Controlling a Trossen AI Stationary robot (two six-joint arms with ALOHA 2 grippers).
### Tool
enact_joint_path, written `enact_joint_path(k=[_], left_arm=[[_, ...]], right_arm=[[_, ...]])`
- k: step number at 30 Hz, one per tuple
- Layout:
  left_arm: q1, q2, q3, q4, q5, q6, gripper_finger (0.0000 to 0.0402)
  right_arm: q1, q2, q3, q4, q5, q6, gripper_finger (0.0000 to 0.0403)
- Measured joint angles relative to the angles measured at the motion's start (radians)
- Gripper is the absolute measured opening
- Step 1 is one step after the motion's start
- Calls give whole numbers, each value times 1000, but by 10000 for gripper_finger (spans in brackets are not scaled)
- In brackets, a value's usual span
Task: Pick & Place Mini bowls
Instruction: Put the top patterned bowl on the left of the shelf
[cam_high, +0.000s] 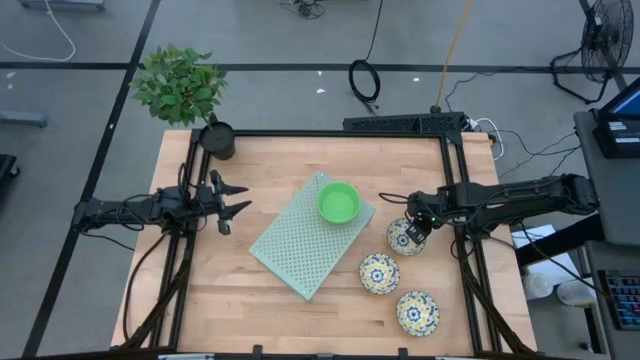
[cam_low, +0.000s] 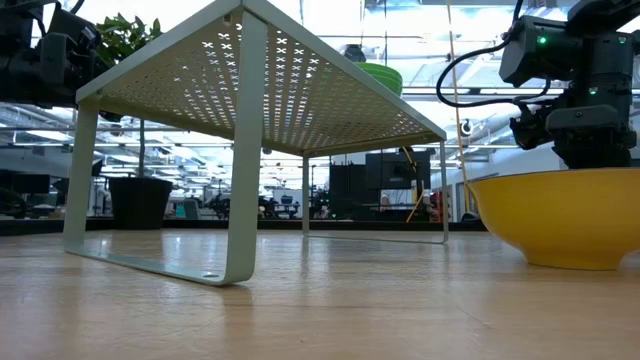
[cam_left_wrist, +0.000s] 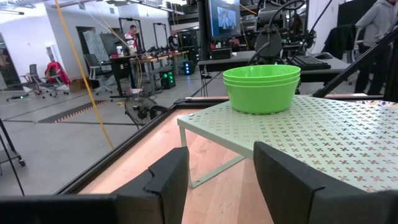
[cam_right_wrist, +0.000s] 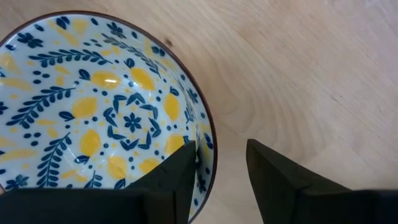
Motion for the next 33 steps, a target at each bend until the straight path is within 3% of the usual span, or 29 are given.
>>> enact_joint_path(k=[13, 28, 33], left_arm=[[0, 0, 0, 0, 0, 0, 182], [0, 0, 0, 0, 0, 0, 182], [0, 0, 0, 0, 0, 0, 182]], right_arm=[[0, 0, 0, 4, 4, 0, 122], [0, -2, 4, 8, 1, -19, 12], [0, -1, 3, 12, -2, -37, 7]])
